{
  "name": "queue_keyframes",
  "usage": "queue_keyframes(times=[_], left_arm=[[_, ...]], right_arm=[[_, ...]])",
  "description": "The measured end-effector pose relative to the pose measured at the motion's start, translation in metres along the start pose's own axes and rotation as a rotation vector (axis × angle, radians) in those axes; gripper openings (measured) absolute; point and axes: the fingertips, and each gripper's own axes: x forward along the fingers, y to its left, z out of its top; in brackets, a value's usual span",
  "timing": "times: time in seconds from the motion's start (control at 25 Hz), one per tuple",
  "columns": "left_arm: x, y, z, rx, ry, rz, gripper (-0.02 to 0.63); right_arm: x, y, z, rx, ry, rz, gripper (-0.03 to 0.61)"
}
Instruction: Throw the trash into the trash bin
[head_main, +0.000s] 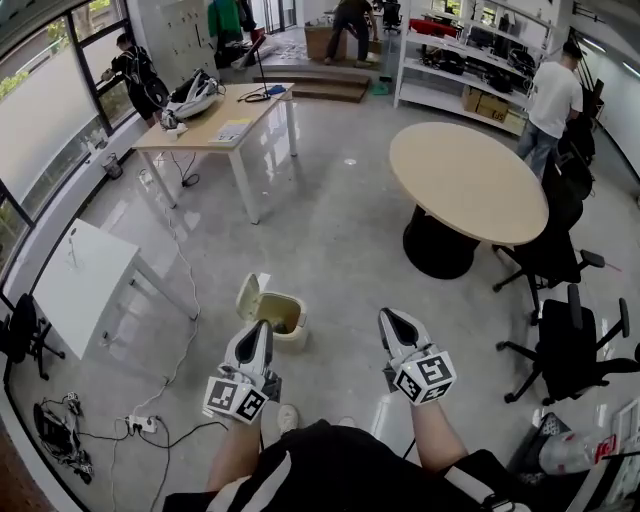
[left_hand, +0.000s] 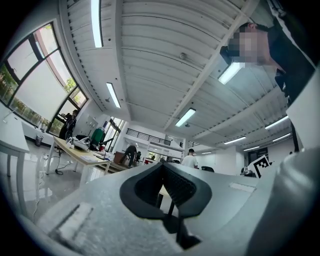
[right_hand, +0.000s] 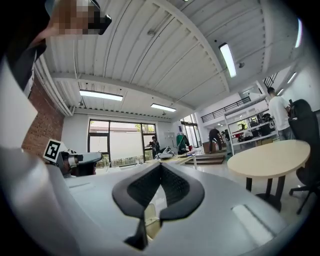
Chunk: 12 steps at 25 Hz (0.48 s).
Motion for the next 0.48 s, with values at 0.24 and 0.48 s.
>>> queue_keyframes(times=[0.24,0.48], left_arm=[[0.006,0.009,0.009,0.034,0.005,-0.063,0.002],[-0.008,0.040,0.011,0.042,0.033,-0.059,0.002]], right_arm=[[-0.005,0.014,0.007,-0.051,-0.036,-0.050,0.006],[0.002,0.025,0.000,-0.021,-0.040,-0.103,0.006]])
